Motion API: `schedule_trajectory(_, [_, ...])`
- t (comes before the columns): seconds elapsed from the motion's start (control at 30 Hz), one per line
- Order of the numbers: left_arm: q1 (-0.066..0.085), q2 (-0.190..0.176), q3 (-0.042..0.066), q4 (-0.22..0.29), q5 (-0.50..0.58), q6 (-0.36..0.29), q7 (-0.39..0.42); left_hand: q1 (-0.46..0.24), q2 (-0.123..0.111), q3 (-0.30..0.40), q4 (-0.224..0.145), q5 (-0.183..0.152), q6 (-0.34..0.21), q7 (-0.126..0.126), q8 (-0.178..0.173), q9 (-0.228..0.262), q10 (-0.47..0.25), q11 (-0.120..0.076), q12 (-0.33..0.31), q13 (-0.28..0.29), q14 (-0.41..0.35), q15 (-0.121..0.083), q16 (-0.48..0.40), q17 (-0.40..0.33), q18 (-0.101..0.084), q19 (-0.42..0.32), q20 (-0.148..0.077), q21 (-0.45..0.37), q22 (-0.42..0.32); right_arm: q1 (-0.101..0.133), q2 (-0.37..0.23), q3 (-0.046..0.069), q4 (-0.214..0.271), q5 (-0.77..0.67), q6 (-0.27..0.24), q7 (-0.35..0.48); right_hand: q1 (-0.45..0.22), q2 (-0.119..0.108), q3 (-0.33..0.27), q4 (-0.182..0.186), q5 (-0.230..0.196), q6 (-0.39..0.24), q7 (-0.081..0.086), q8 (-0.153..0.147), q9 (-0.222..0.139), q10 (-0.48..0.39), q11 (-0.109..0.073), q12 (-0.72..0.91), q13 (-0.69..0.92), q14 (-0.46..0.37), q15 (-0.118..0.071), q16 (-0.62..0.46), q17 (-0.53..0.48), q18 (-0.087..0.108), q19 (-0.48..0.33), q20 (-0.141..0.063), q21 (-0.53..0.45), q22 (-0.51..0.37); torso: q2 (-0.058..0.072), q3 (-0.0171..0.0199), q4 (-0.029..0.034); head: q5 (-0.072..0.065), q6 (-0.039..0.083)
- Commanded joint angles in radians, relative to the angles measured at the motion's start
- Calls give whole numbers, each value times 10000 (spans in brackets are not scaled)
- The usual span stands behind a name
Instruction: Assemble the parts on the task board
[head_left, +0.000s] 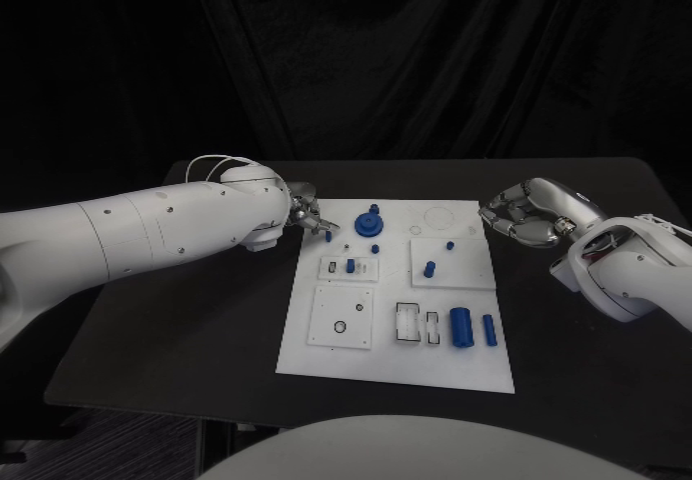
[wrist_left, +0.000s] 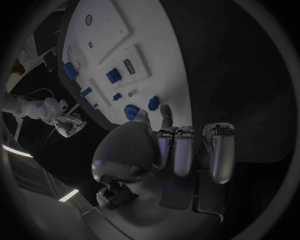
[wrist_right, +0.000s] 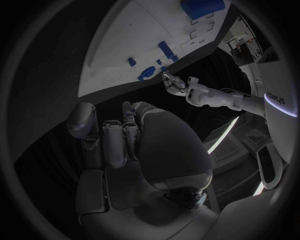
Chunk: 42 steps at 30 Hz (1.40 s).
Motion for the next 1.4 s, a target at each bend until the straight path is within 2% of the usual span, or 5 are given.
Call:
schedule_trajectory(0.03, [-36,36,7,-26,1,115,101,10,56,-21,-10,59,11,18,-52,-17,1042,87,35,2632,1039,70,26,2634,42,410,62,-57,2112,-26,-19,6,15,-64,-37,-10,56,-25,74,9,34,67,-23,67,-5,18,5,1,901,65,-52,51,482,31,80,12,16,1238,-1,7,-10,9,-1])
schedule_trajectory(0.87, [-115,94,7,64,1,88,159,155,98,31,-3,551,72,43,-324,-195,1042,111,35,2632,1039,94,26,2634,54,380,91,-105,2103,-26,8,6,9,-64,-3,-28,87,-35,110,1,124,62,-25,68,-6,5,1,-7,884,60,-56,40,463,36,78,8,-9,1233,0,5,4,-29,-1])
schedule_trajectory(1.0, [-131,130,7,41,1,79,164,238,93,63,-15,805,79,56,-469,-302,1042,121,35,2632,1039,106,26,2634,58,370,101,-123,2102,-26,18,6,12,-64,0,-18,98,-37,124,-3,163,63,-25,70,-6,10,1,-4,888,64,-56,46,469,37,78,7,-16,1232,-3,4,-6,-26,-1])
schedule_trajectory(1.13, [-144,158,7,17,1,83,167,413,70,149,-22,1323,135,55,-646,-445,1042,126,35,2632,1039,113,26,2634,60,366,111,-137,2110,-26,15,6,16,-64,7,-16,107,-40,136,-5,198,64,-25,72,-5,10,0,-5,886,63,-57,45,466,35,84,5,-7,1235,1,6,-2,-29,-1])
schedule_trajectory(1.4, [-168,193,7,-18,1,116,149,536,47,223,-33,1597,158,51,-740,-510,1042,122,35,2632,1039,111,26,2634,60,369,113,-141,2119,-26,-3,6,53,-64,-22,56,124,-51,167,-7,303,73,-25,81,-3,14,1,-2,888,62,-58,45,462,35,86,3,-15,1235,5,0,8,-29,-1])
